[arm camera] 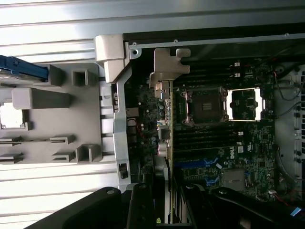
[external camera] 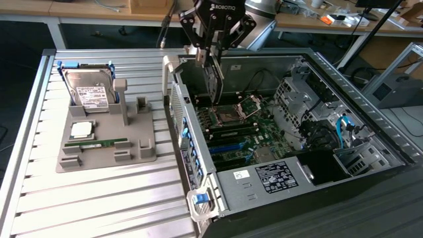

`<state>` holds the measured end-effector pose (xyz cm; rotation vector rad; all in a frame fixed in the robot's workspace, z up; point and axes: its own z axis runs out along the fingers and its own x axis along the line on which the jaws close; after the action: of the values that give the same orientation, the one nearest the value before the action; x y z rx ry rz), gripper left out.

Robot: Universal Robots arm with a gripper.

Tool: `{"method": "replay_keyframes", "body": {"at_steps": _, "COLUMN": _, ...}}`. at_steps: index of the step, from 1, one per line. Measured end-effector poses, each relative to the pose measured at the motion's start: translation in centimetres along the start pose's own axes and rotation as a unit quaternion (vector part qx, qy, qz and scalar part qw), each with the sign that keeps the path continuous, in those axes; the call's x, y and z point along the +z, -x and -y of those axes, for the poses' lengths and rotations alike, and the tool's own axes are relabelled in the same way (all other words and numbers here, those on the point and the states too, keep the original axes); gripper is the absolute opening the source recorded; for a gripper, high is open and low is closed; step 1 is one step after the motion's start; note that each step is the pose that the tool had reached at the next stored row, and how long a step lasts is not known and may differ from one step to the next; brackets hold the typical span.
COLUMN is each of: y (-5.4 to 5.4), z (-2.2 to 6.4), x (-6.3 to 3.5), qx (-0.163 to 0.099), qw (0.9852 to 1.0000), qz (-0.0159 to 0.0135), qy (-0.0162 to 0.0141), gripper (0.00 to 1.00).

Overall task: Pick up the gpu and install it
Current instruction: 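Pick up the gpu and move the gpu toward the slot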

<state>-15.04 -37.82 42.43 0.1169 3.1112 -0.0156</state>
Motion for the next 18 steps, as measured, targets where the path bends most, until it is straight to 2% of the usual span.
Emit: {"method": "replay_keyframes", "body": {"at_steps": 18, "y": 0.92, "z": -0.07, "x": 0.13, "qx": 0.0, "qw": 1.0, "qz": 0.0, "qy": -0.0003, "gripper": 0.27}}
